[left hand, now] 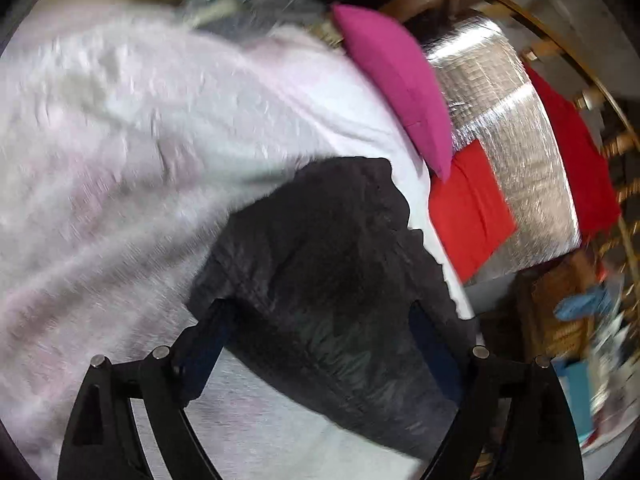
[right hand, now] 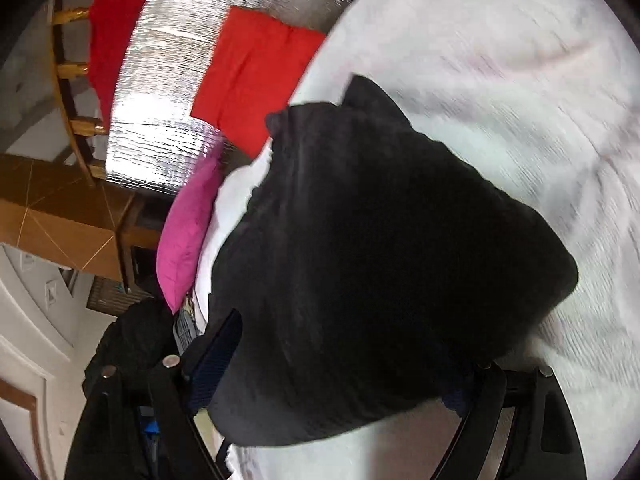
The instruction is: Fold large clothes
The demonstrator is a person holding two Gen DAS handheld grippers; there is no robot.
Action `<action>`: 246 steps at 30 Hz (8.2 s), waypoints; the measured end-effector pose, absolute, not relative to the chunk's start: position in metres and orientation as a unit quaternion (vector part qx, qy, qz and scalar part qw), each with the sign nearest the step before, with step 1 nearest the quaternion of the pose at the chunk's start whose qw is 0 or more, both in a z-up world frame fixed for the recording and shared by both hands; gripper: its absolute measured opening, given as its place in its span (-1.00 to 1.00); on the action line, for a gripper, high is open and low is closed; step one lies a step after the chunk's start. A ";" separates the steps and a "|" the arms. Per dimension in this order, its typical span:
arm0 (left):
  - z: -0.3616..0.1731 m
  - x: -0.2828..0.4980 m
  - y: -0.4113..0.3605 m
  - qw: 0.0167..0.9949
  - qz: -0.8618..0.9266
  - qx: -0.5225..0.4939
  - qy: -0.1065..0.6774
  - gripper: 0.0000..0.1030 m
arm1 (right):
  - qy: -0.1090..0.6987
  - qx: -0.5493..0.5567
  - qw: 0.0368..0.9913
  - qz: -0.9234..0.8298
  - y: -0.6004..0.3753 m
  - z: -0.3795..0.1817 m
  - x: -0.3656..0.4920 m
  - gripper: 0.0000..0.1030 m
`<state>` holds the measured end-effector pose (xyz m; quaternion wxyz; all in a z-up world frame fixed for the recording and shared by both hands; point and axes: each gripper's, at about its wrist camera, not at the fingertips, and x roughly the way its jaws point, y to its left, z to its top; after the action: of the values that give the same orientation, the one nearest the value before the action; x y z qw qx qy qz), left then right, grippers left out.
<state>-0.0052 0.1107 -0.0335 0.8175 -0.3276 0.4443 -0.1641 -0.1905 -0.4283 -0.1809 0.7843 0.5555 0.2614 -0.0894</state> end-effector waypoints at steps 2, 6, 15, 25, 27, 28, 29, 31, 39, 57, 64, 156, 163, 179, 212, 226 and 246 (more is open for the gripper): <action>-0.029 -0.013 0.109 0.833 -0.160 -0.298 0.437 0.74 | 0.258 0.518 0.809 -0.102 -0.424 -0.168 -0.187 0.48; -0.057 -0.017 0.107 0.790 -0.162 -0.310 0.505 0.73 | 0.288 0.469 0.825 -0.125 -0.418 -0.162 -0.173 0.36; -0.094 0.011 0.106 0.750 -0.153 -0.410 0.497 0.75 | 0.282 0.520 0.796 -0.130 -0.429 -0.179 -0.178 0.47; -0.090 0.021 0.087 0.794 -0.156 -0.384 0.445 -0.28 | 0.269 0.450 0.838 -0.149 -0.425 -0.158 -0.179 -0.28; -0.082 0.016 0.085 0.799 -0.162 -0.378 0.439 -0.31 | 0.265 0.447 0.841 -0.151 -0.421 -0.152 -0.185 -0.31; -0.081 0.012 0.089 0.799 -0.166 -0.375 0.440 -0.32 | 0.264 0.450 0.840 -0.151 -0.420 -0.150 -0.190 -0.31; -0.078 0.007 0.090 0.798 -0.167 -0.370 0.445 -0.32 | 0.264 0.449 0.840 -0.153 -0.418 -0.148 -0.195 -0.32; -0.079 -0.008 0.098 0.797 -0.173 -0.360 0.453 -0.33 | 0.270 0.444 0.841 -0.155 -0.413 -0.143 -0.205 -0.32; -0.112 -0.063 0.129 0.798 -0.197 -0.302 0.483 -0.32 | 0.296 0.442 0.835 -0.141 -0.404 -0.145 -0.286 -0.32; -0.111 -0.112 0.208 0.794 -0.187 -0.291 0.500 0.03 | 0.377 0.440 0.804 -0.134 -0.399 -0.133 -0.411 0.22; -0.095 -0.070 0.183 0.859 -0.167 -0.246 0.418 0.28 | 0.306 0.316 0.877 -0.194 -0.413 -0.061 -0.385 0.32; -0.115 -0.109 0.075 0.904 -0.178 0.130 0.366 0.51 | 0.360 0.349 0.851 -0.153 -0.402 -0.122 -0.331 -0.22; -0.120 -0.115 0.137 0.910 -0.142 0.051 0.386 0.68 | 0.358 0.345 0.858 -0.127 -0.371 -0.119 -0.359 -0.22; -0.141 -0.097 0.148 0.883 -0.156 0.016 0.442 0.69 | 0.407 0.357 0.833 -0.115 -0.348 -0.137 -0.359 -0.22; -0.105 -0.142 0.121 0.925 -0.175 0.094 0.324 0.69 | 0.384 0.203 0.891 -0.131 -0.277 -0.114 -0.319 0.21; -0.105 -0.140 0.123 0.926 -0.167 0.095 0.326 0.69 | 0.394 0.195 0.890 -0.123 -0.266 -0.120 -0.304 0.21; -0.140 -0.114 0.122 0.887 -0.175 0.070 0.422 0.69 | 0.362 0.289 0.872 -0.160 -0.330 -0.123 -0.343 -0.11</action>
<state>-0.1140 0.1220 -0.1395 0.8868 0.0705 0.4217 -0.1755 -0.3433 -0.3304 -0.1227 0.8715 0.2888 0.3624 -0.1602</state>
